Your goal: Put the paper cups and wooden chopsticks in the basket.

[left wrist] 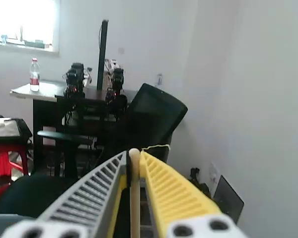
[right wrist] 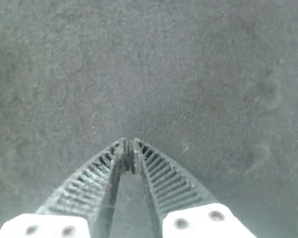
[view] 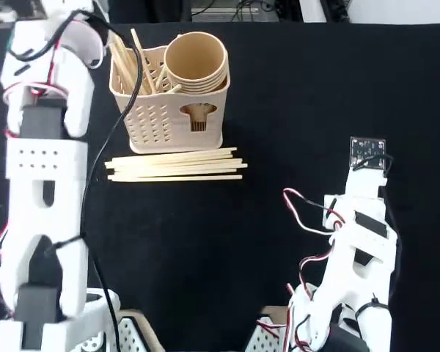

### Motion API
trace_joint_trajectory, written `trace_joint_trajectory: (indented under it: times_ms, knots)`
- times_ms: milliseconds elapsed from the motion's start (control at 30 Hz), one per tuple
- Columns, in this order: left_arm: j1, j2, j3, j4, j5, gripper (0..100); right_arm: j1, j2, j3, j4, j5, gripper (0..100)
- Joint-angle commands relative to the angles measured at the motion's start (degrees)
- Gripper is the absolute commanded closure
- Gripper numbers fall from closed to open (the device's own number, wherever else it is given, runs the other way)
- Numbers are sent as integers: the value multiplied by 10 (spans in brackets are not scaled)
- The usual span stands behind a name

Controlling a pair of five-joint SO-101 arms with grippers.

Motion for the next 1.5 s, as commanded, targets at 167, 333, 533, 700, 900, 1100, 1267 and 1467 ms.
trace_joint_trajectory:
  times_ms: [167, 333, 533, 700, 900, 1100, 1267, 1467]
  knots:
    - [8, 48, -30, 69, 22, 886, -9, 6, -2, -13, 5, 973]
    - [9, 50, -124, 280, 18, 809, -9, 6, -2, -13, 5, 973]
    - [17, 49, -236, 519, -40, 796, -9, 6, -3, -13, 5, 973]
    - [-33, 44, -254, 658, -42, 798, -9, 6, -3, -13, 5, 973]
    - [-127, 47, -138, 675, -18, 798, -10, 6, 2, -31, 2, 973]
    - [-149, 49, 145, 450, 26, 798, -10, 5, 5, -33, 4, 973]
    - [-139, 47, 351, 167, 116, 798, -10, 5, 6, -33, 4, 973]
    - [-128, 70, 421, 76, 120, 798, -10, 5, 6, -33, 4, 973]
